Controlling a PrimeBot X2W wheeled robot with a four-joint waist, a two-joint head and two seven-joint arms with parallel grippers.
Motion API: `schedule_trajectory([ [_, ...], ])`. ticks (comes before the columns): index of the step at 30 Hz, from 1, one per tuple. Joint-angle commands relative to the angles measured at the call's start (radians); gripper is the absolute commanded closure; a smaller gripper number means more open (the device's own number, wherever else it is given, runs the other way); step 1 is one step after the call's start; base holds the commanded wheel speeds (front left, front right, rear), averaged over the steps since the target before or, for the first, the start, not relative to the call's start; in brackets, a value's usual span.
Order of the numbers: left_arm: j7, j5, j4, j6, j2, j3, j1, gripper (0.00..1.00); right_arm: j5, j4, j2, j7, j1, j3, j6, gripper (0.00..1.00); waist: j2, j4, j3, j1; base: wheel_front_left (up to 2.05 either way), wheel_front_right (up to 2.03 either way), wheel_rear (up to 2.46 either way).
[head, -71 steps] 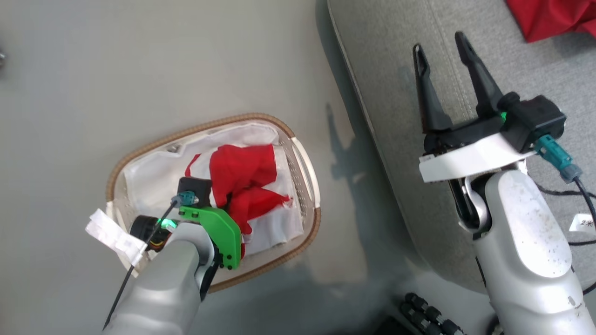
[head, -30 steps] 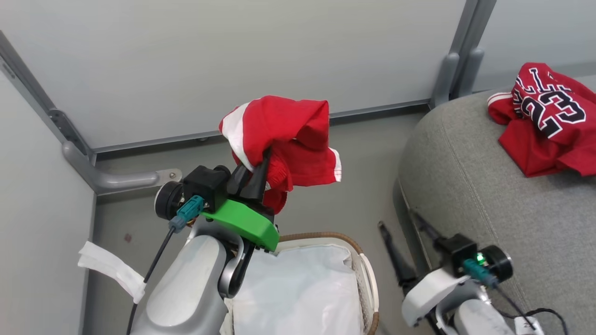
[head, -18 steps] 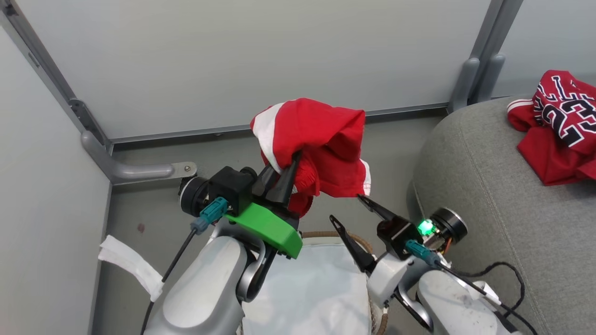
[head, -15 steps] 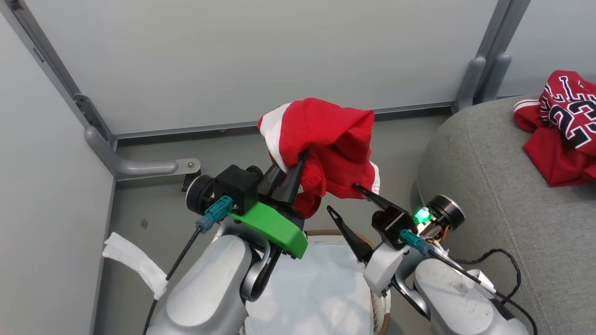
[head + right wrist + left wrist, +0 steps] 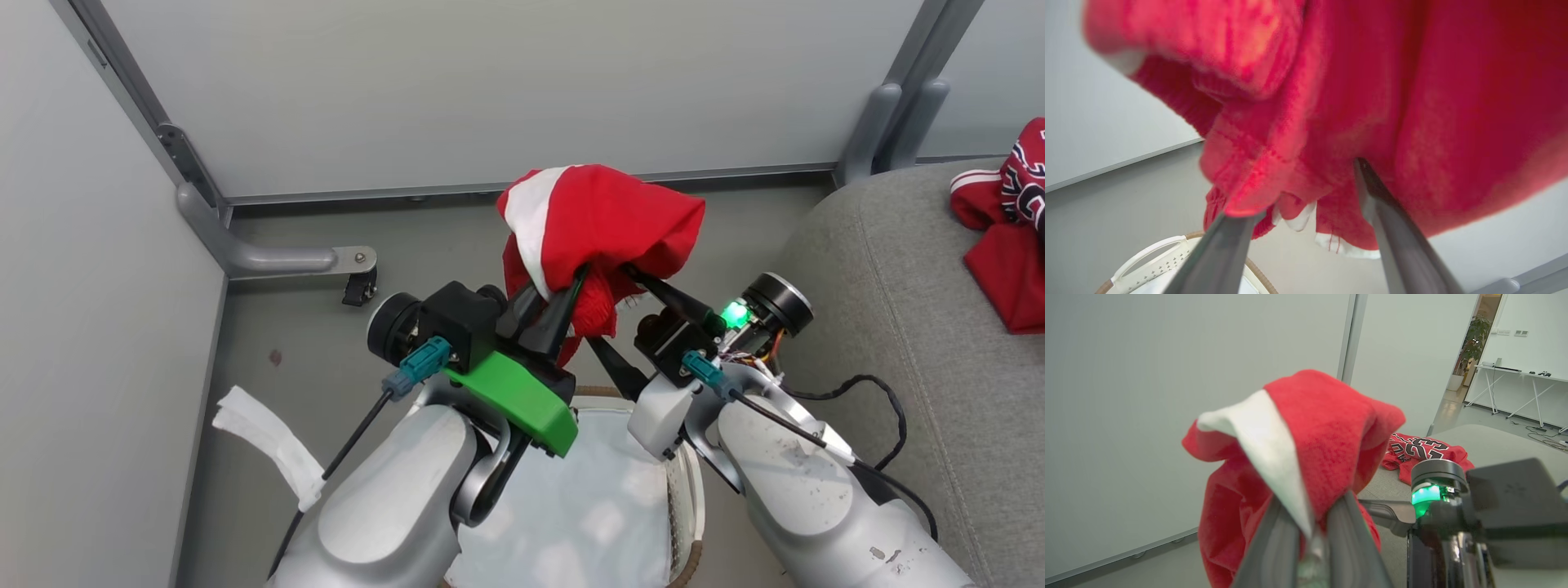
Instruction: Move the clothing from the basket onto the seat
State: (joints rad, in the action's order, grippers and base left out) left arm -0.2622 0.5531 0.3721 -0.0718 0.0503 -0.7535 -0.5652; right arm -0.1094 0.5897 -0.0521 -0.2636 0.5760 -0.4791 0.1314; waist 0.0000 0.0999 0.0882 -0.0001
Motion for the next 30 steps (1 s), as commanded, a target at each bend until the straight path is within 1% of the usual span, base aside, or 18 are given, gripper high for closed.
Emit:
schedule_trajectory([
  [1,-0.004,0.007,-0.007,0.002,0.002,-0.009,-0.018,1.0,0.001,-0.001,0.0,-0.001,0.011,-0.01,-0.001,0.0,0.0,0.009,0.008,0.0001,0.0,0.0,0.0],
  [3,-0.004,0.016,-0.011,0.003,0.002,-0.024,-0.025,1.0,0.013,0.009,-0.001,-0.001,0.02,-0.027,-0.001,0.0,0.0,0.016,0.014,0.0001,0.0,0.0,0.0],
  [4,-0.004,0.022,-0.013,0.004,0.002,-0.032,-0.03,1.0,0.022,0.019,-0.001,-0.001,0.025,-0.043,-0.001,0.07,0.0,0.019,0.017,0.0001,0.0,0.0,0.0],
  [5,-0.004,0.025,-0.015,0.004,0.002,-0.038,-0.032,1.0,0.033,0.026,-0.001,-0.001,0.029,-0.054,-0.001,0.57,0.0,0.021,0.019,0.0001,0.0,0.0,0.0],
  [6,-0.004,0.03,-0.017,0.004,0.002,-0.044,-0.033,1.0,0.051,0.037,-0.001,-0.001,0.035,-0.069,-0.001,1.0,0.0,0.025,0.021,0.0001,0.0,0.0,0.0],
  [10,-0.004,0.041,-0.021,0.012,0.002,-0.054,-0.041,1.0,0.115,0.077,-0.002,-0.001,0.049,-0.098,-0.001,1.0,0.0,0.033,0.029,0.0001,0.0,0.0,0.0],
  [14,-0.004,0.041,-0.012,0.02,0.001,-0.042,-0.043,1.0,0.172,0.097,-0.002,-0.001,0.033,-0.12,-0.001,1.0,0.0,0.033,0.032,0.0001,0.0,0.0,0.0],
  [22,-0.005,0.025,0.005,0.018,0.001,0.002,-0.024,1.0,0.228,0.111,-0.003,0.0,-0.038,-0.129,-0.001,1.0,0.0,0.011,0.024,0.0001,0.0,0.0,0.0],
  [27,-0.007,0.011,0.017,0.016,0.001,0.028,-0.014,1.0,0.243,0.104,-0.004,0.001,-0.086,-0.104,-0.001,1.0,0.0,-0.004,0.016,0.0001,0.0,0.0,0.0],
  [30,-0.007,-0.002,0.03,0.012,0.001,0.043,-0.007,1.0,0.252,0.08,-0.007,0.001,-0.111,-0.079,-0.001,1.0,0.0,-0.013,0.015,0.0001,0.0,0.0,0.0],
])
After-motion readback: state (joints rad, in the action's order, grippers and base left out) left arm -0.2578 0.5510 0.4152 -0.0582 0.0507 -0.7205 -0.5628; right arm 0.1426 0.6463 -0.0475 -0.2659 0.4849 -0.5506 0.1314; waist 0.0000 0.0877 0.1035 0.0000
